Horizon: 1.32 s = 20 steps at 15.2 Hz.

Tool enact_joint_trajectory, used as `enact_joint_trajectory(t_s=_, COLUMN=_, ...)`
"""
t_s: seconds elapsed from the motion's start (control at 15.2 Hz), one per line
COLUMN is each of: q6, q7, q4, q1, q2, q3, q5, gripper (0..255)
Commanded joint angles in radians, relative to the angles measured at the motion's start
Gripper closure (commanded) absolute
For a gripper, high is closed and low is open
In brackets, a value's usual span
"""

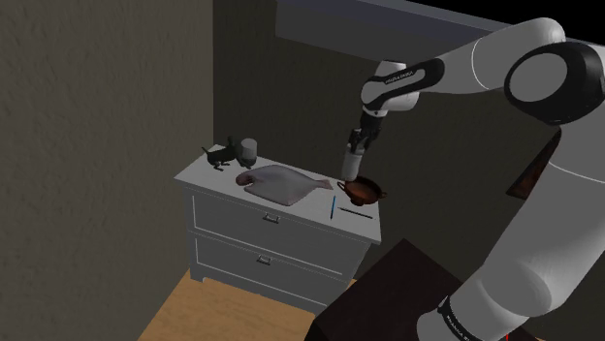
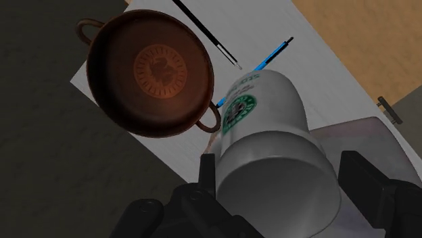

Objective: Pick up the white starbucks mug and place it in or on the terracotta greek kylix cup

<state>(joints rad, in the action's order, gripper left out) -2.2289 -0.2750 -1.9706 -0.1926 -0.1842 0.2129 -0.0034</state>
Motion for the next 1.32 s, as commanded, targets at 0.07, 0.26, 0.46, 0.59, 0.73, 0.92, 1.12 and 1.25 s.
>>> enact_joint_trajectory(t_s=0.07, q6=0.042, q7=-0.074, q4=0.048, q1=-0.042, q2=-0.004, q3=0.025, q5=0.013, gripper=255)
enact_joint_trajectory(t_s=0.26, q6=0.077, q7=-0.143, q4=0.089, q1=-0.082, q2=-0.009, q3=0.049, q5=0.026, gripper=255)
enact_joint_trajectory(t_s=0.46, q6=0.116, q7=-0.211, q4=0.141, q1=-0.122, q2=-0.022, q3=0.071, q5=0.040, gripper=255)
enact_joint_trajectory(t_s=0.59, q6=0.148, q7=-0.262, q4=0.188, q1=-0.154, q2=-0.038, q3=0.088, q5=0.053, gripper=255)
enact_joint_trajectory(t_s=0.73, q6=0.123, q7=-0.264, q4=0.170, q1=-0.154, q2=-0.045, q3=0.087, q5=0.056, gripper=255)
enact_joint_trajectory(t_s=0.92, q6=0.087, q7=-0.267, q4=0.146, q1=-0.155, q2=-0.059, q3=0.085, q5=0.061, gripper=255)
enact_joint_trajectory(t_s=1.12, q6=0.051, q7=-0.270, q4=0.125, q1=-0.157, q2=-0.073, q3=0.083, q5=0.067, gripper=255)
enact_joint_trajectory(t_s=1.25, q6=0.027, q7=-0.272, q4=0.111, q1=-0.158, q2=-0.084, q3=0.082, q5=0.071, gripper=255)
